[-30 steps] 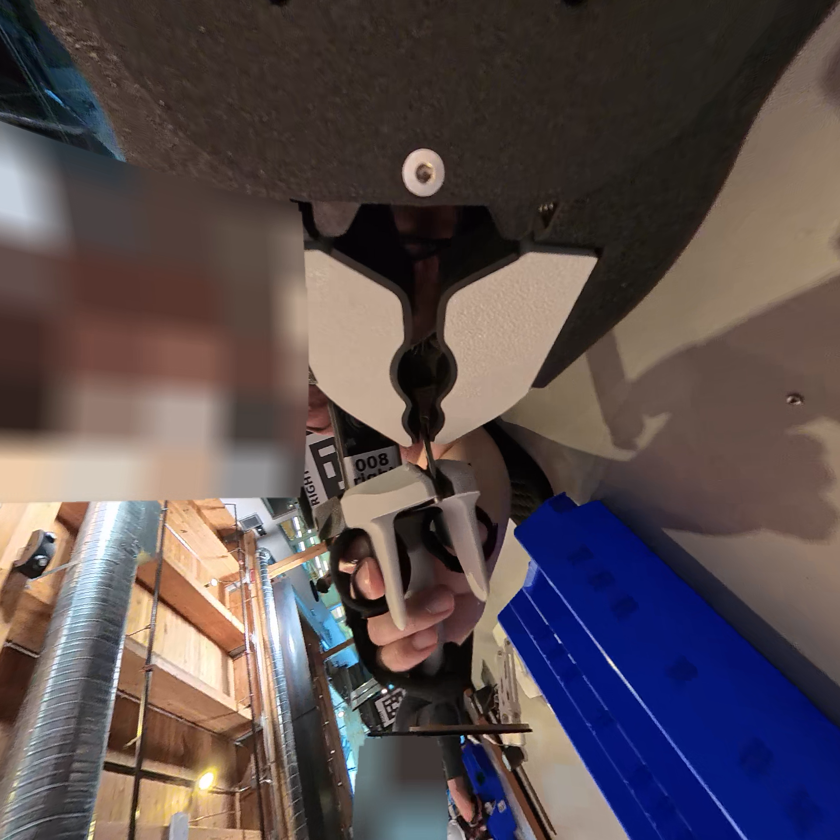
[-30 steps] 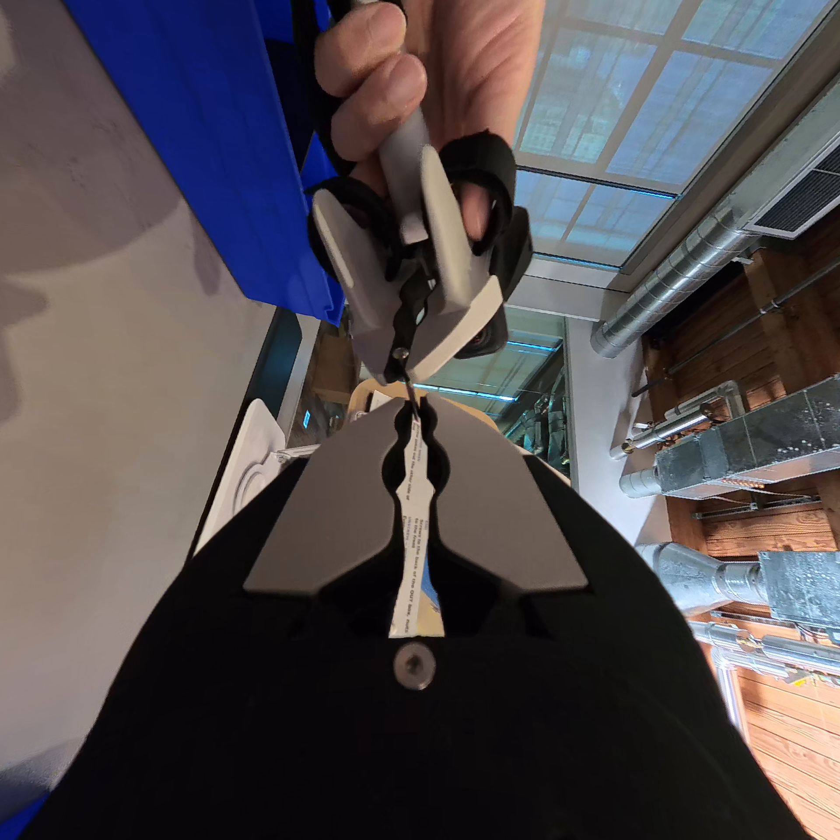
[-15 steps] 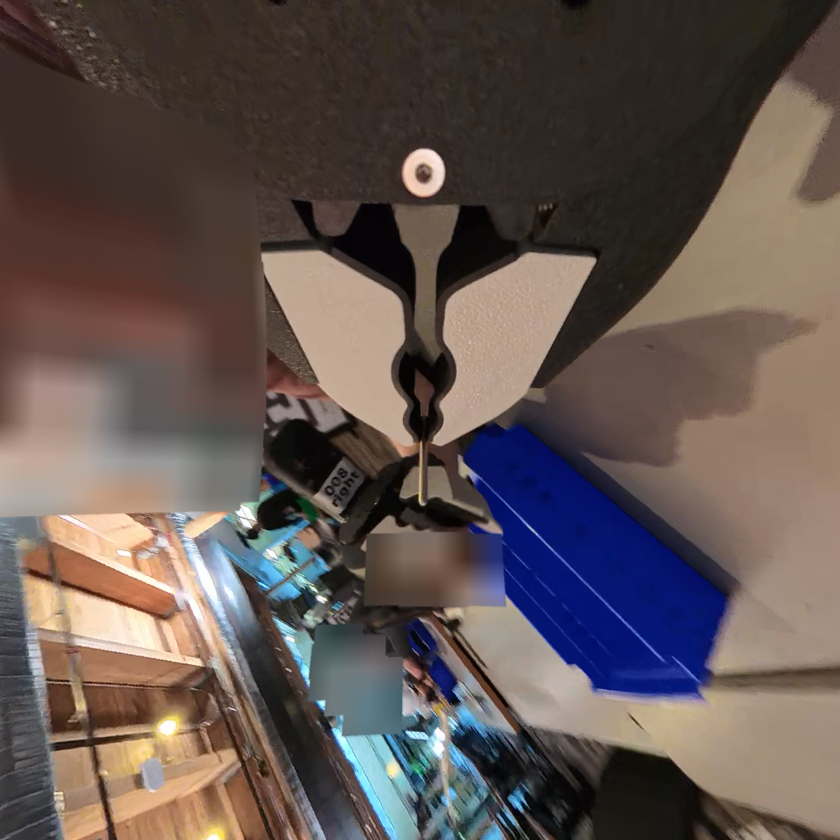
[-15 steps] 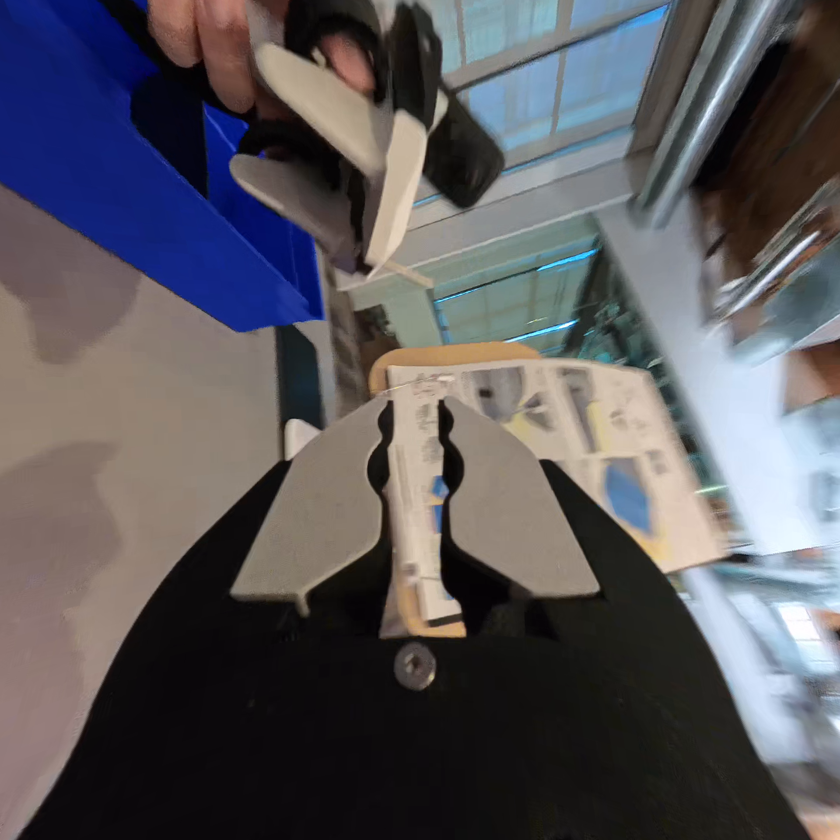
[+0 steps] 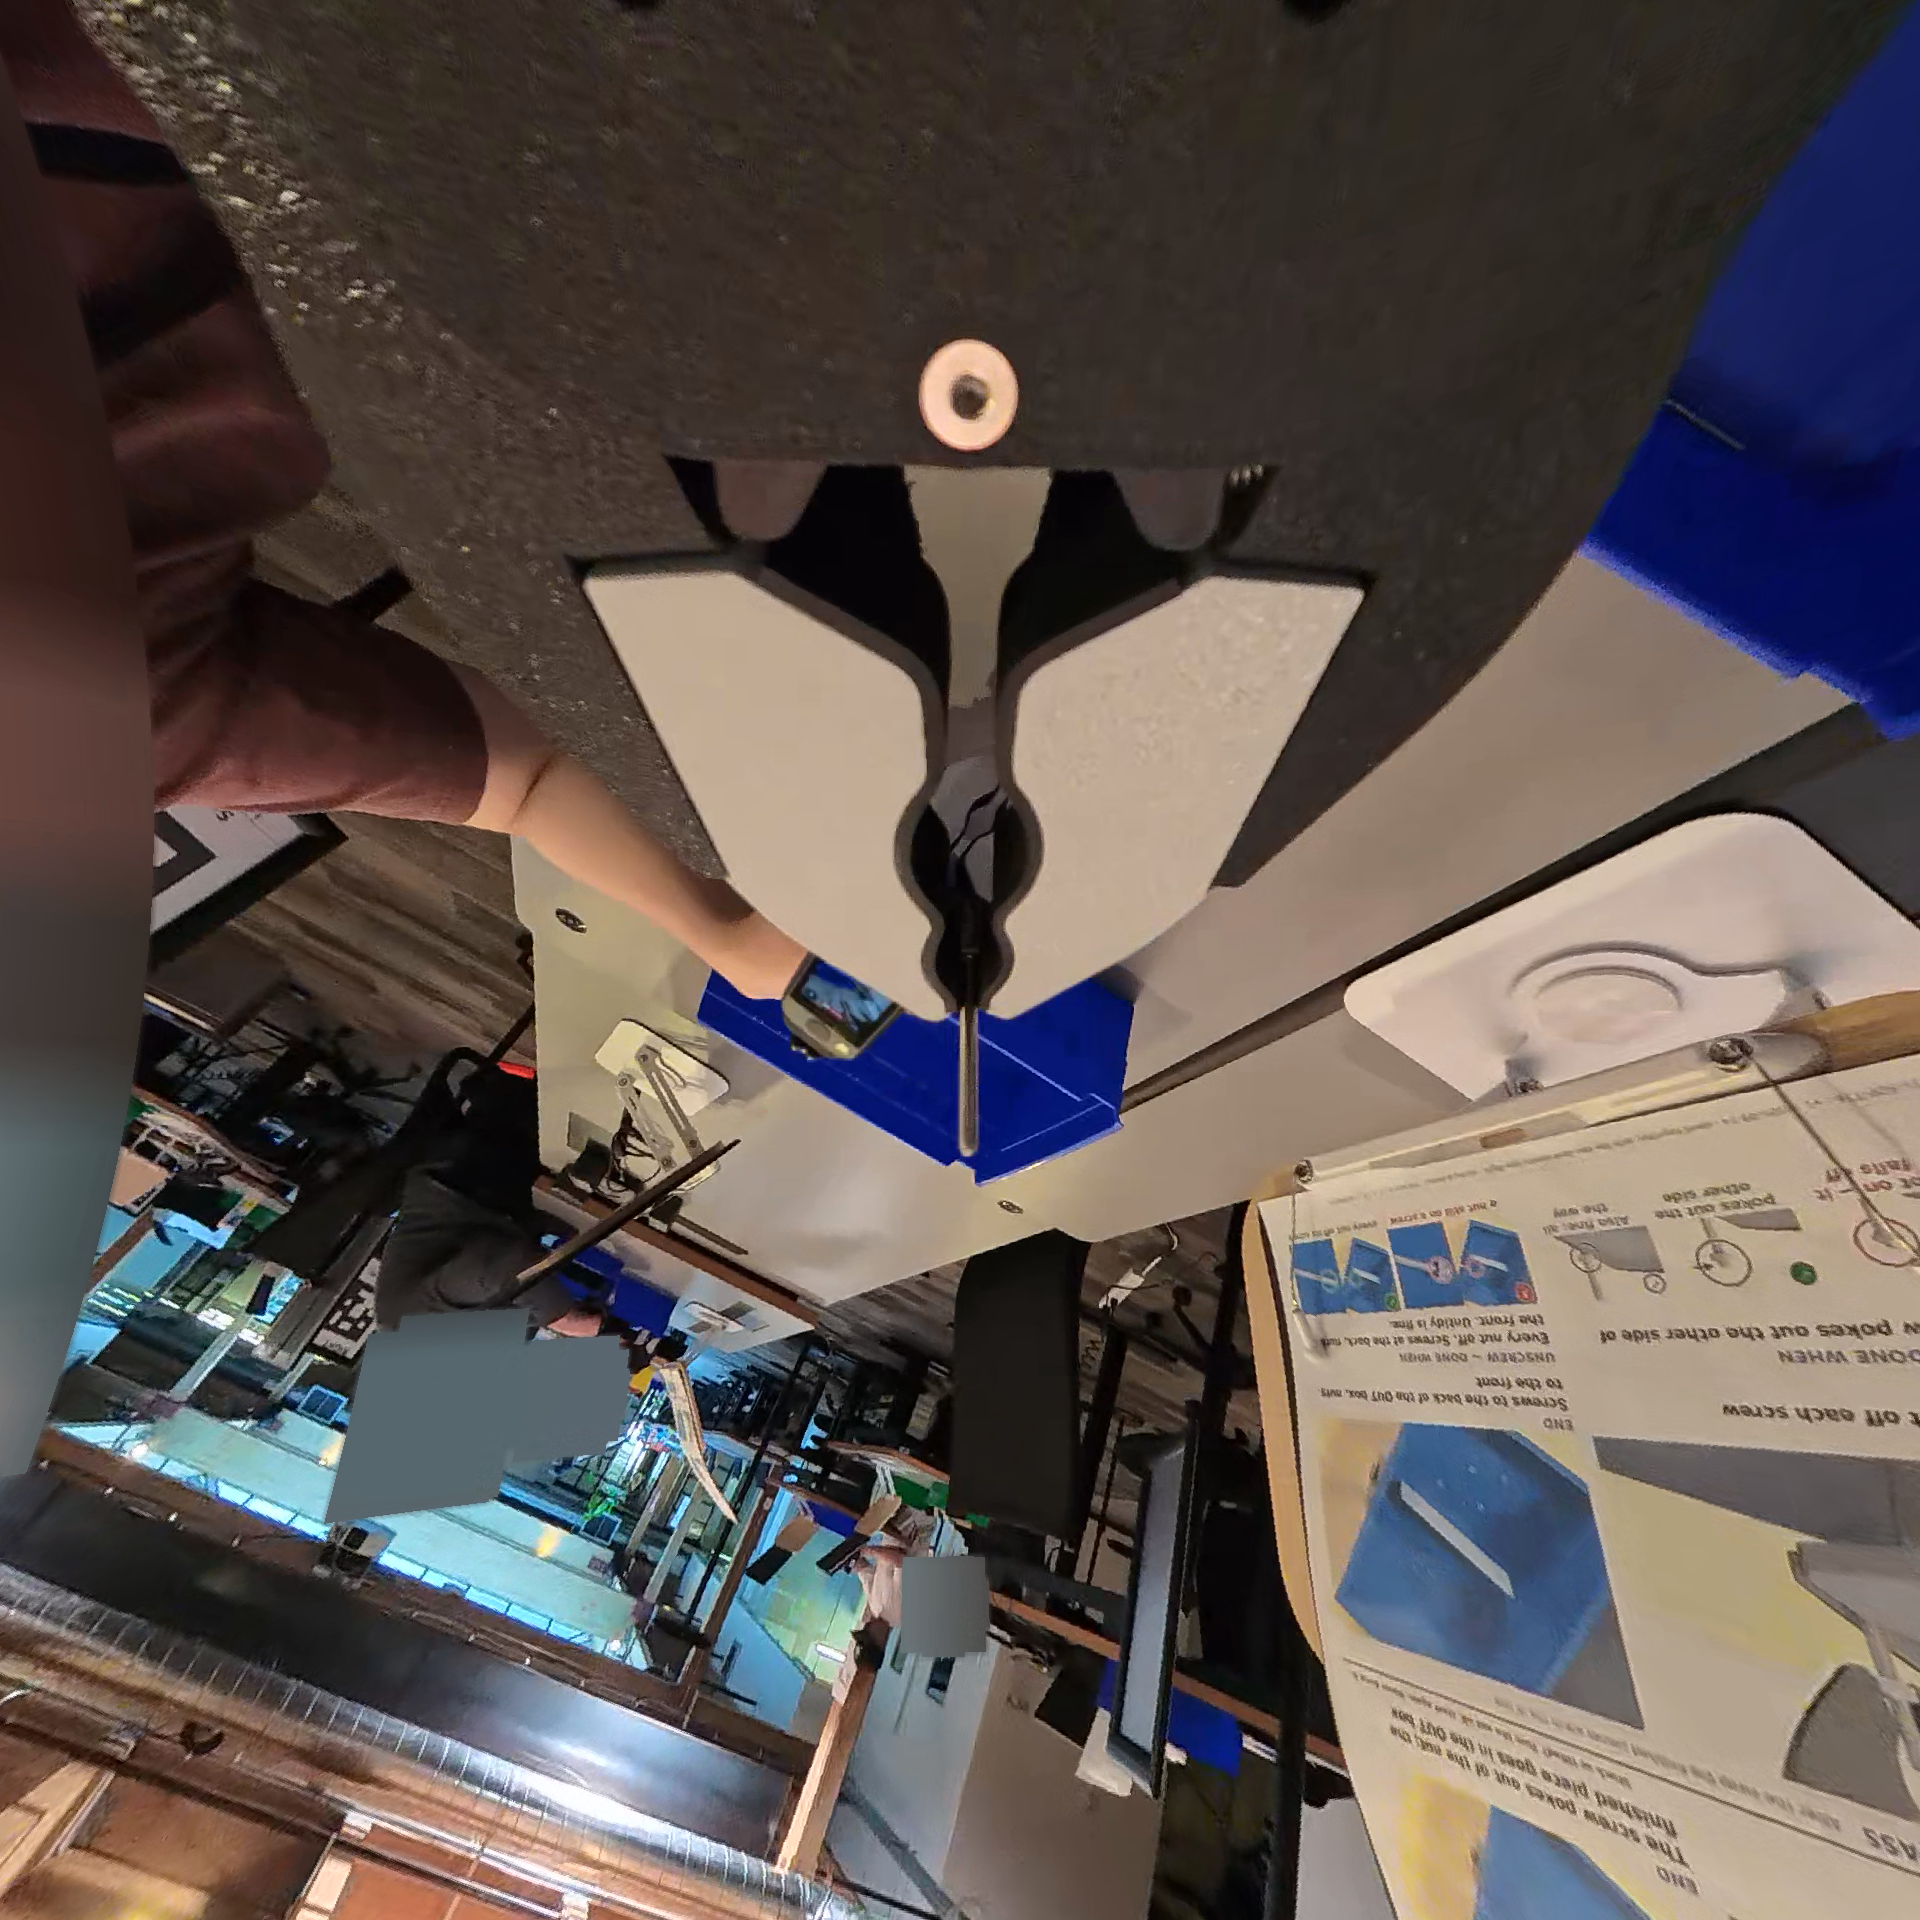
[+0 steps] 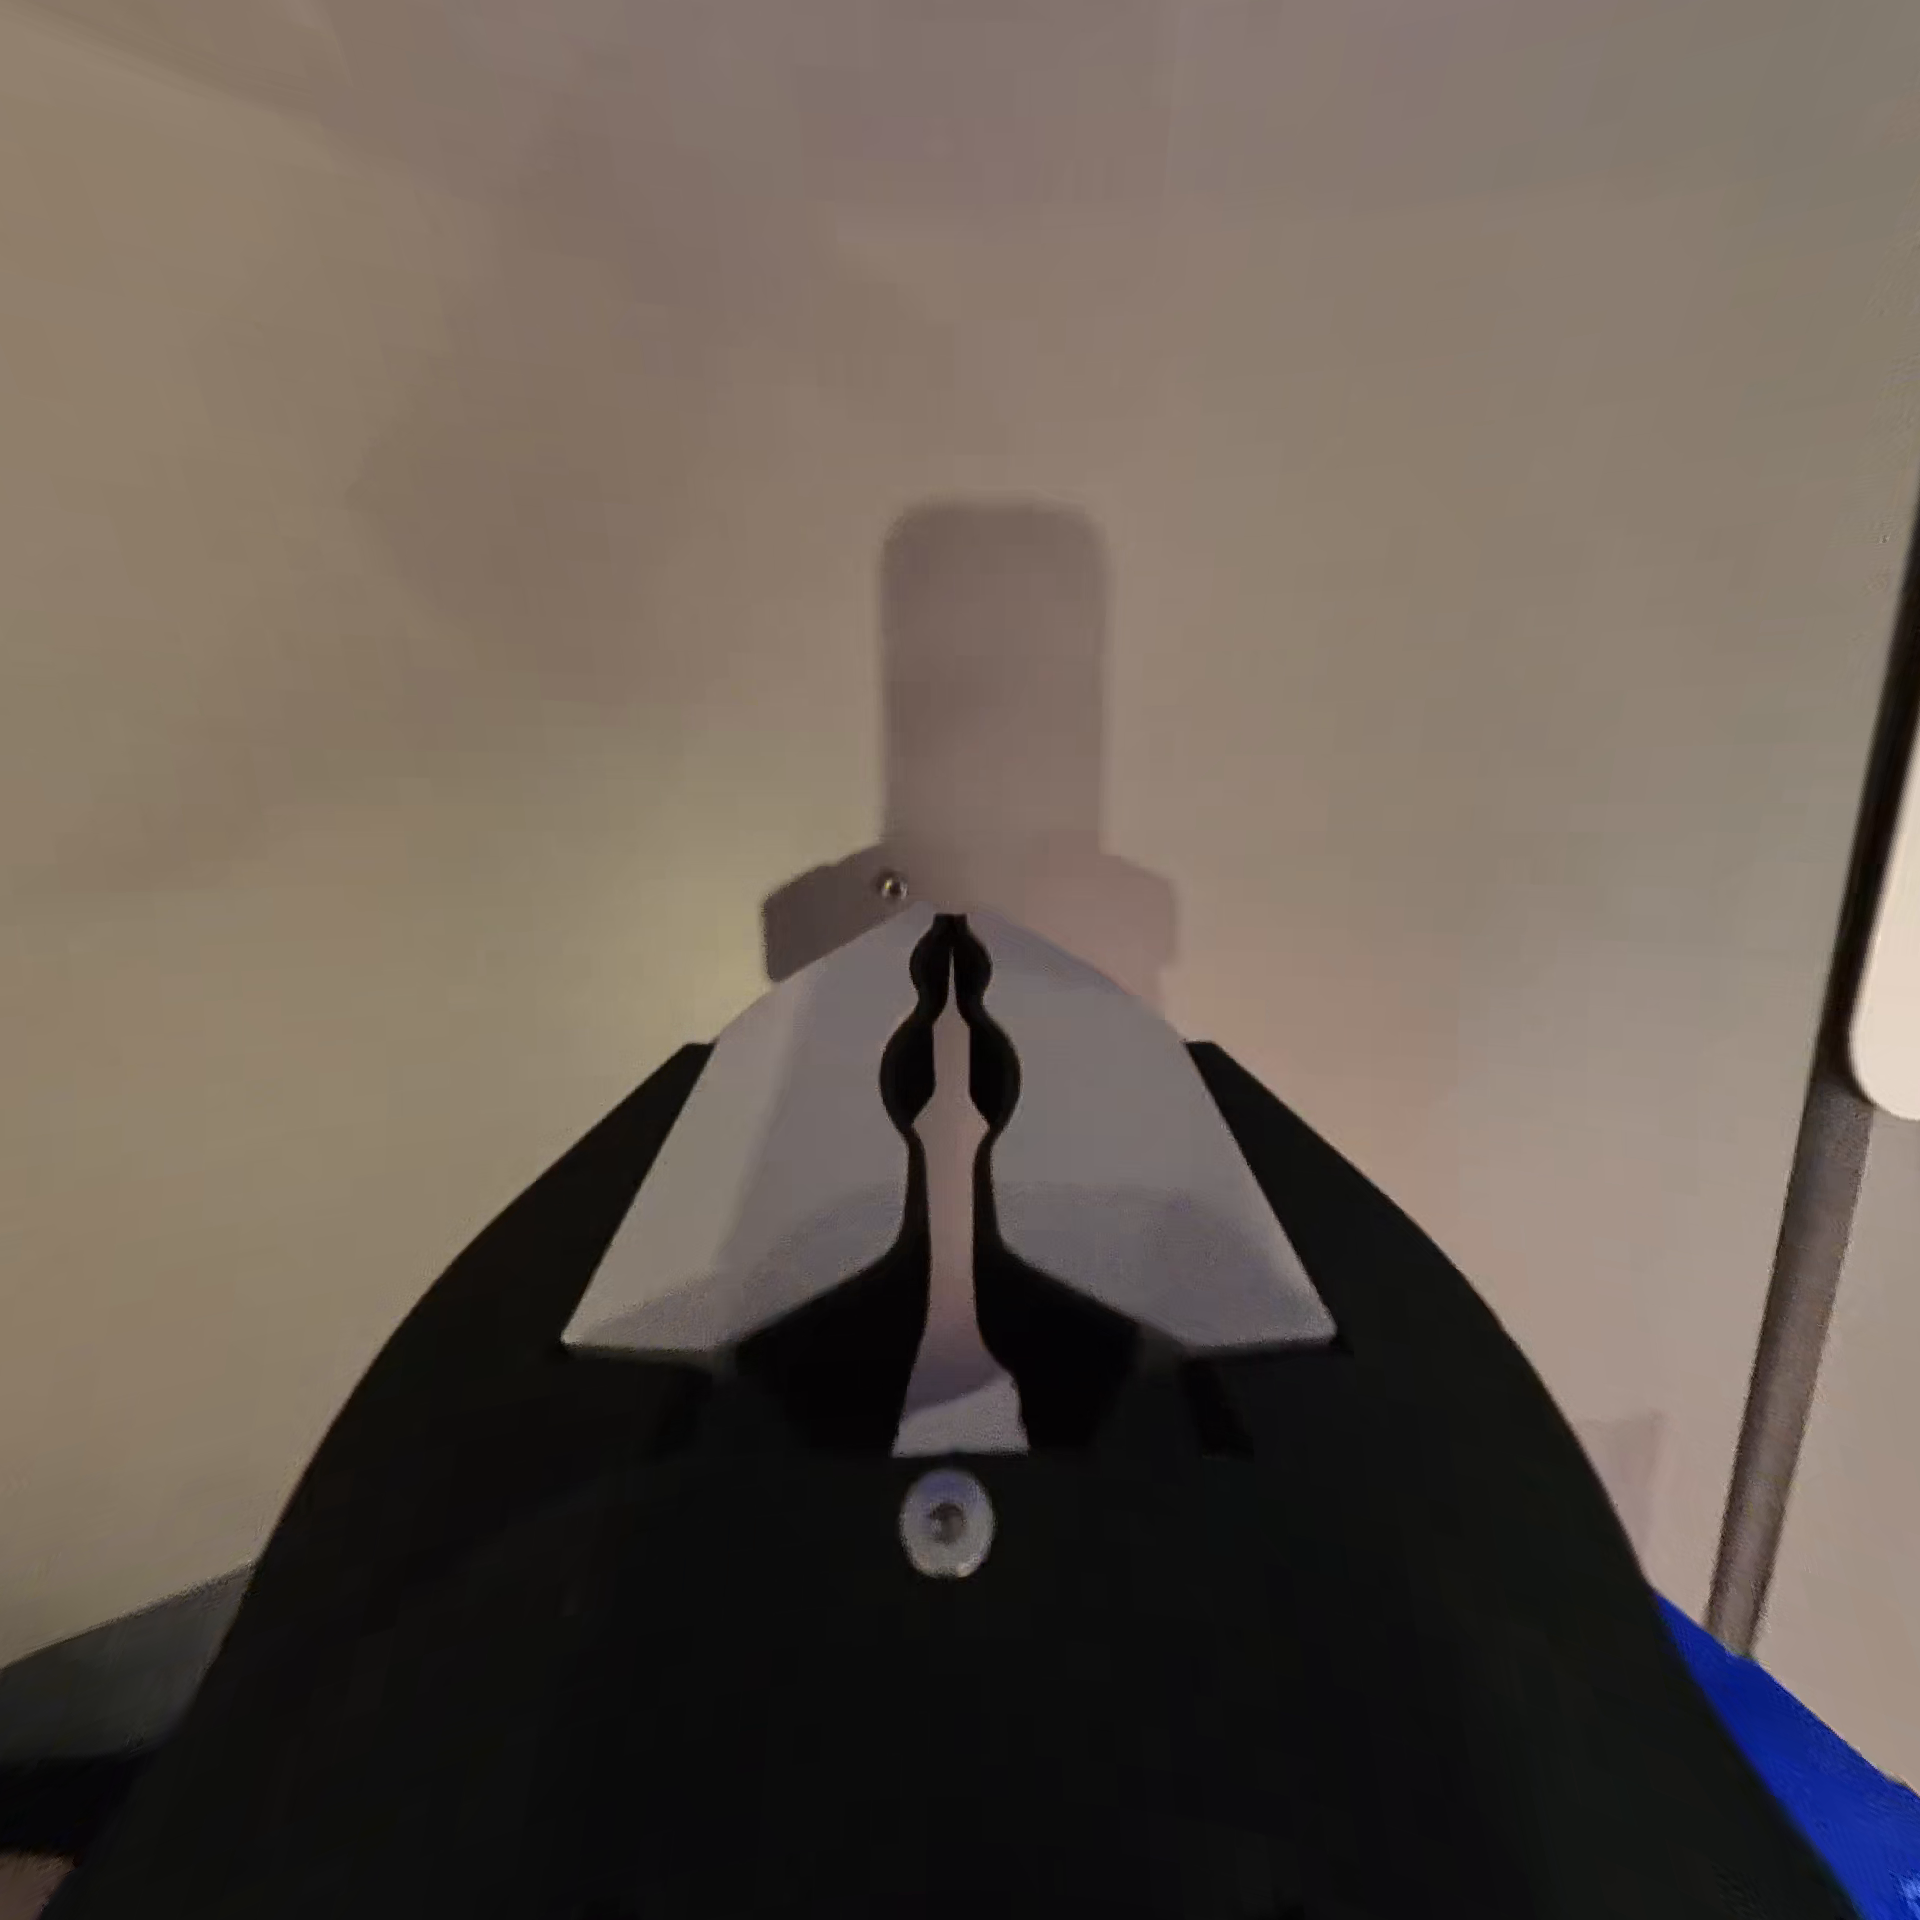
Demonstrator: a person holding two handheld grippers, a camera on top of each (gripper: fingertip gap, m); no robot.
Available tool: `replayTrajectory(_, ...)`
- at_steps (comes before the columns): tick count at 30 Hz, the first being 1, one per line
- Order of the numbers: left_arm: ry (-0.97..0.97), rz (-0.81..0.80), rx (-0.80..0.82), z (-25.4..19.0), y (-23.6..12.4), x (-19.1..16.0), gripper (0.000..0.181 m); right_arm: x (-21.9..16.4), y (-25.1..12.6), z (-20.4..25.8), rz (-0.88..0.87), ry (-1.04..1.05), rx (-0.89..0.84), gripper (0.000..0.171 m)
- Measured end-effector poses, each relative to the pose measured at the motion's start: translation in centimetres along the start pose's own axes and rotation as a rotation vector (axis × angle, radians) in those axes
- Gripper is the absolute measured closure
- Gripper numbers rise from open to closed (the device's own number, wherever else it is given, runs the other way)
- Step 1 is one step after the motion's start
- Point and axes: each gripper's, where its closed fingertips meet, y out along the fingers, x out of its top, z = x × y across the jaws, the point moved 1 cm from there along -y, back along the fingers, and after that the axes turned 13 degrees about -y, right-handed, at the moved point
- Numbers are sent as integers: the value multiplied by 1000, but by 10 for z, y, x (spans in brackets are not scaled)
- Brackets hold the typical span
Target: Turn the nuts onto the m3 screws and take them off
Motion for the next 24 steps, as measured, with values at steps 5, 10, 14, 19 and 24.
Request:
replayTrajectory(5,-2,-9,23,2,-5,2,179,-4,16,5,158,-11,-27,164)
replayTrajectory(10,-20,-10,34,1,-10,3,179,-4,27,5,151,202,38,158)
replayTrajectory(14,-30,-1,31,1,-8,2,179,-5,27,0,133,282,40,156)
replayTrajectory(19,-42,16,22,1,-3,-1,179,-8,31,8,163,238,73,150)
replayTrajectory(24,-45,29,14,0,0,-3,179,-5,34,12,172,209,78,151)
